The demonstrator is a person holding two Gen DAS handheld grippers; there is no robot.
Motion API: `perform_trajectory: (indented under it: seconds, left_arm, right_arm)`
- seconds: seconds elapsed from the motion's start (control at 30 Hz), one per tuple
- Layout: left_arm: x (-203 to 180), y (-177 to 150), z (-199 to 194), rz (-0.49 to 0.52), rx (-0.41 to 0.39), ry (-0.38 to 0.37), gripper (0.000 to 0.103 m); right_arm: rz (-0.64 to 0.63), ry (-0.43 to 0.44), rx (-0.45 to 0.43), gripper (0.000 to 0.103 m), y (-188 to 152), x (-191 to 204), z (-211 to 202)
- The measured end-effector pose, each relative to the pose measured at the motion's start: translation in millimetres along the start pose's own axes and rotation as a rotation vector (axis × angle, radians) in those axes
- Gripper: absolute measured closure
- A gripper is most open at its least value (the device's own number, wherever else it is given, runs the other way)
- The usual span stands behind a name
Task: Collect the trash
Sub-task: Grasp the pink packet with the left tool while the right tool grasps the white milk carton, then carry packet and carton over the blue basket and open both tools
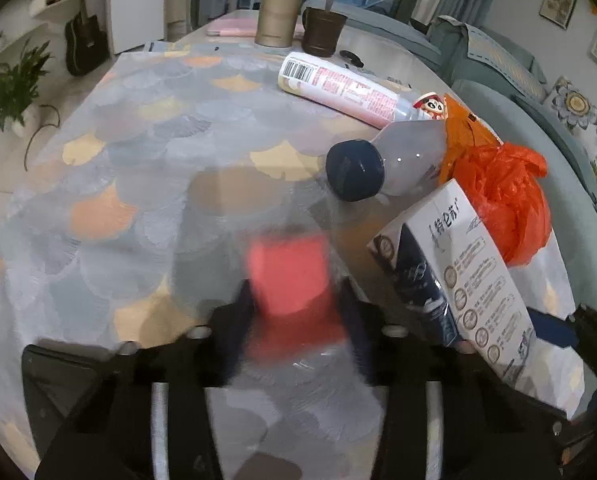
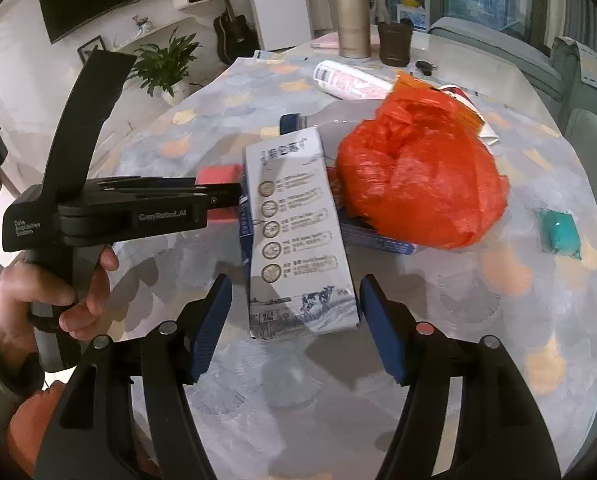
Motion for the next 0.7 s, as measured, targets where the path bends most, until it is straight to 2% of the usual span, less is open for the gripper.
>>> perform_trajectory:
  seconds: [0.33,0.4,0.57,0.7]
  left_arm:
    - [6.7,0.5,-14.3,-0.035,-0.042,-0.045,0.067]
    - [5.3,1.4,-16.6,-0.034,-0.053,-0.053,0.067]
    - [2.2,10.0,-31.3,-0.044,-0.106,-0.09,0.067]
    - [-18.8,26.1,-60.2,-0.01,-0.198,-0.144,0.067]
  right_arm:
    - [-0.048,-0.094,0.052,0.037,8.8,7.3,37.2]
    - [-0.06,-0.107,0.056,0.041,8.4,8.7,42.4]
    - [-0.067,-0.1,-0.033,0.047,17.7,14.1,20.1]
    - [-0.042,-0.146,-0.117,0.047,33.6,6.3,-13.5]
Point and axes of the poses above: each gripper's, at about its wrist camera, not at the fingertips, and z roughly the way its jaws point, x to its left, y to its top, the point moved 6 cm from there along z, roughly the way its jaws point, and after that the axes turned 13 degrees about -x, right-handed, at the moved point
